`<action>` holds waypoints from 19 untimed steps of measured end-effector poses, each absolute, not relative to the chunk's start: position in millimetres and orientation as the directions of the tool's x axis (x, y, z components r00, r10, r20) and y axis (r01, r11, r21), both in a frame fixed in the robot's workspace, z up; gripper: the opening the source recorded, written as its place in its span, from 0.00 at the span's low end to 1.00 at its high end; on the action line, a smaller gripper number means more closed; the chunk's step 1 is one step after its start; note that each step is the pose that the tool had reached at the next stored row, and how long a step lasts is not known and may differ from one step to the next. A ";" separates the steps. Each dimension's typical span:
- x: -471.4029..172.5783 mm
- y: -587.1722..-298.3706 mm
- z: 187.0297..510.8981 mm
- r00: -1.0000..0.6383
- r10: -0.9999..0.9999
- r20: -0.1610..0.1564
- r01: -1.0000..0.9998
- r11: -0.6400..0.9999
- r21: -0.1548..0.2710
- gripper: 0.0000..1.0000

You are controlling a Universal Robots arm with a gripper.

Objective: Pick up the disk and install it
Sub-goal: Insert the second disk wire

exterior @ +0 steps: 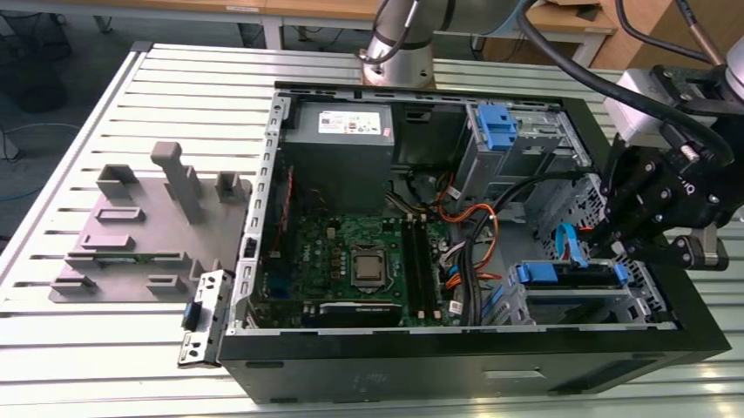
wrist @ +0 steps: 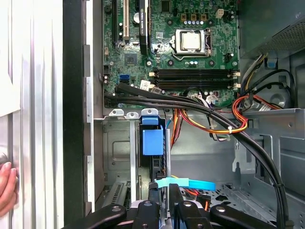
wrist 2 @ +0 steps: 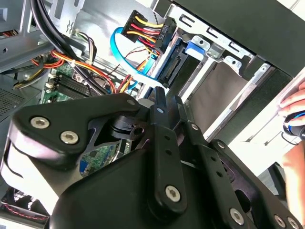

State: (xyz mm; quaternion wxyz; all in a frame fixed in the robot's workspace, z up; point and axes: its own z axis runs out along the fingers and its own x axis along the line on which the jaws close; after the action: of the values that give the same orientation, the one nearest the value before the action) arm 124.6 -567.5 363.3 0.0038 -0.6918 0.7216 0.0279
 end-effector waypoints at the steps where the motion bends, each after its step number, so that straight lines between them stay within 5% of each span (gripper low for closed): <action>1: 124.6 -567.5 363.4 -0.043 -0.998 -0.044 -0.999 0.041 0.035 0.24; 19: 140.5 -549.4 361.6 -0.043 -0.998 -0.042 -0.999 0.041 0.035 0.24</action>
State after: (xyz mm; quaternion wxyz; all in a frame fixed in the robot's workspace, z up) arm 140.5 -549.4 361.6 0.0032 -0.6918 0.7216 0.0273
